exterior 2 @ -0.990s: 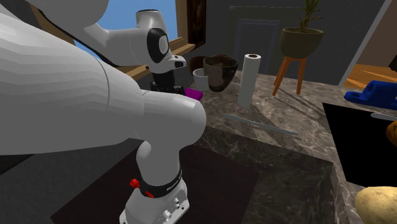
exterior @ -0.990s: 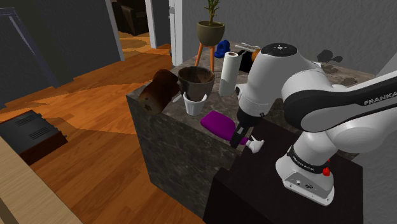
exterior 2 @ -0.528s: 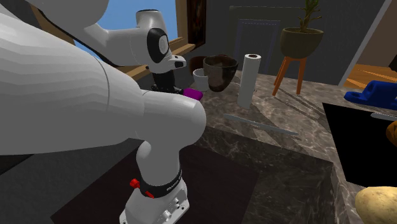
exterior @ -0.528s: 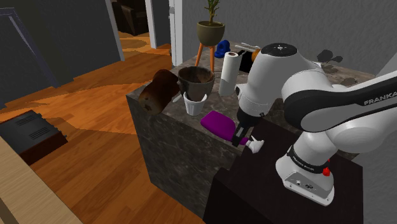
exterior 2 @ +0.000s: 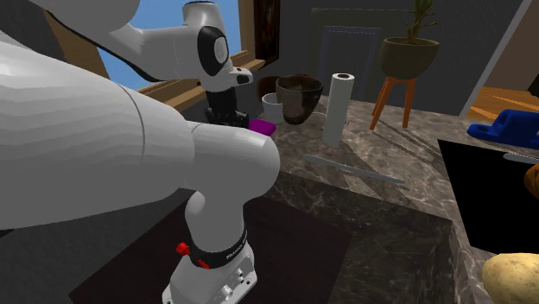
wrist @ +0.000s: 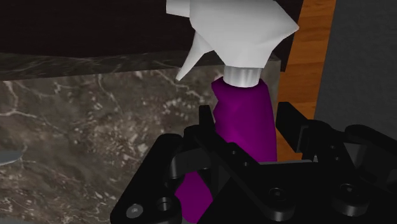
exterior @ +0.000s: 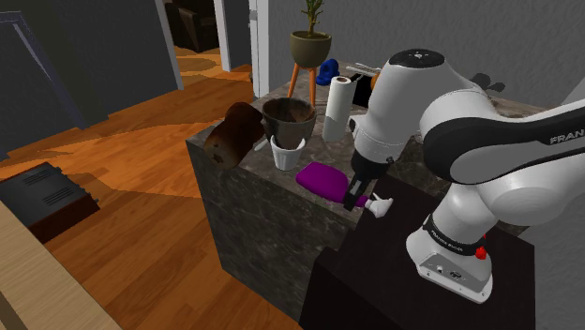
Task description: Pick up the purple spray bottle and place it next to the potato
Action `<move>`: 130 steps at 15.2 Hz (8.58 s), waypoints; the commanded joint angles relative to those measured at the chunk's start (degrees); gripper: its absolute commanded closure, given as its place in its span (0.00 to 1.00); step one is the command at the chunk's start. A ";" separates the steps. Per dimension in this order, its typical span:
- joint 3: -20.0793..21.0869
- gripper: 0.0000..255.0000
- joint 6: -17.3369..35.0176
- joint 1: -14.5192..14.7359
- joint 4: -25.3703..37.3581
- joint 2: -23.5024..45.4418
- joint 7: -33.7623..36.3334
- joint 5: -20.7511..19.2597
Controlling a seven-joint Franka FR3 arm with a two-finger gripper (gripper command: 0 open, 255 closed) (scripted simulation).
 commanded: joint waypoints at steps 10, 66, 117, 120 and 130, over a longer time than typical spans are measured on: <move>-2.58 1.00 -11.18 -0.91 6.62 -4.71 -0.57 -2.36; -64.34 1.00 -64.31 -17.87 28.75 -50.19 -55.31 -70.37; -94.51 1.00 -46.77 -14.56 54.80 -45.71 -84.14 -100.29; -94.92 1.00 -46.05 -14.81 54.79 -44.91 -84.18 -99.73; -92.66 0.00 -47.13 -14.40 56.02 -42.65 -84.23 -96.92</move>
